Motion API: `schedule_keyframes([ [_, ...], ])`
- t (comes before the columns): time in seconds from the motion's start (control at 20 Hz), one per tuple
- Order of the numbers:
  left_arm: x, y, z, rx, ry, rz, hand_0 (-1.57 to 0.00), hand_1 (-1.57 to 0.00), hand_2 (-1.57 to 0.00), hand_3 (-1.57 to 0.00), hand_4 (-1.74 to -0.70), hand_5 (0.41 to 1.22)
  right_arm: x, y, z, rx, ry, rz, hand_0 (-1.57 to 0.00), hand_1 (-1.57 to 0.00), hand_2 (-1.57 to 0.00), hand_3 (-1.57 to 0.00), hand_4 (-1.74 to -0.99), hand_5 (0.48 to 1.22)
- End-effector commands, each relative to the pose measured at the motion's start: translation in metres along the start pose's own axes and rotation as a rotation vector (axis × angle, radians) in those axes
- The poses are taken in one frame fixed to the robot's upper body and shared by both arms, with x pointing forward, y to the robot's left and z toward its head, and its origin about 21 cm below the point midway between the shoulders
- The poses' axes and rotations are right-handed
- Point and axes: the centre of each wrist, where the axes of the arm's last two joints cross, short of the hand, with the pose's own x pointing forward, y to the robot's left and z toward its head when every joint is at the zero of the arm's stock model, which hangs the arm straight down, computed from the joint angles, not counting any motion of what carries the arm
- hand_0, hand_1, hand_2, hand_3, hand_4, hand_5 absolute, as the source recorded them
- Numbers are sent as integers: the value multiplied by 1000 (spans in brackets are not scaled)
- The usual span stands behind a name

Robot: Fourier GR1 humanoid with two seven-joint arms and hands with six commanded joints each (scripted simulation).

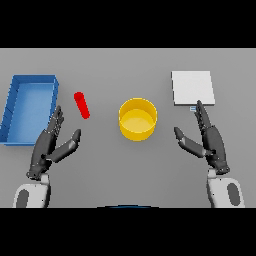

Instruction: Pick up the red beaker and tilt it to pour out 1 green nut into yellow bowl. Pick up the yellow bowl and place it on the metallic measuring scale.

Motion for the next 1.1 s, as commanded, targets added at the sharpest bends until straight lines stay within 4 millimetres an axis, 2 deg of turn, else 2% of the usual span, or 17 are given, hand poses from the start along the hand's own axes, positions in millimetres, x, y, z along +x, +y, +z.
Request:
schedule_keyframes([
  [0.0,0,-3,0,-4,7,4,1,1,1,1,-1171,652,4,-4,-4,-4,-6,-3,1,1,1,1,-1261,604],
  [0.15,-8,-7,-8,-4,43,1,1,1,1,1,-1189,658,2,-8,-4,7,-32,-11,1,1,1,1,-1291,621],
  [0.45,-16,-2,-54,20,60,-39,1,1,1,1,-1211,659,-3,-10,-4,21,-28,-8,1,1,1,1,-1292,617],
  [0.7,-26,-11,-88,17,62,-27,1,1,1,1,-1222,638,-2,-8,-4,7,-21,6,1,1,1,1,-1297,625],
  [0.9,-30,-20,-105,12,47,-57,1,1,1,1,-1222,633,-4,-13,-4,-4,0,14,1,1,1,1,-1300,631],
  [1.05,-31,-19,-119,15,42,-94,1,1,1,1,-1231,647,0,-12,-6,-3,-16,28,1,1,1,1,-1300,638],
])
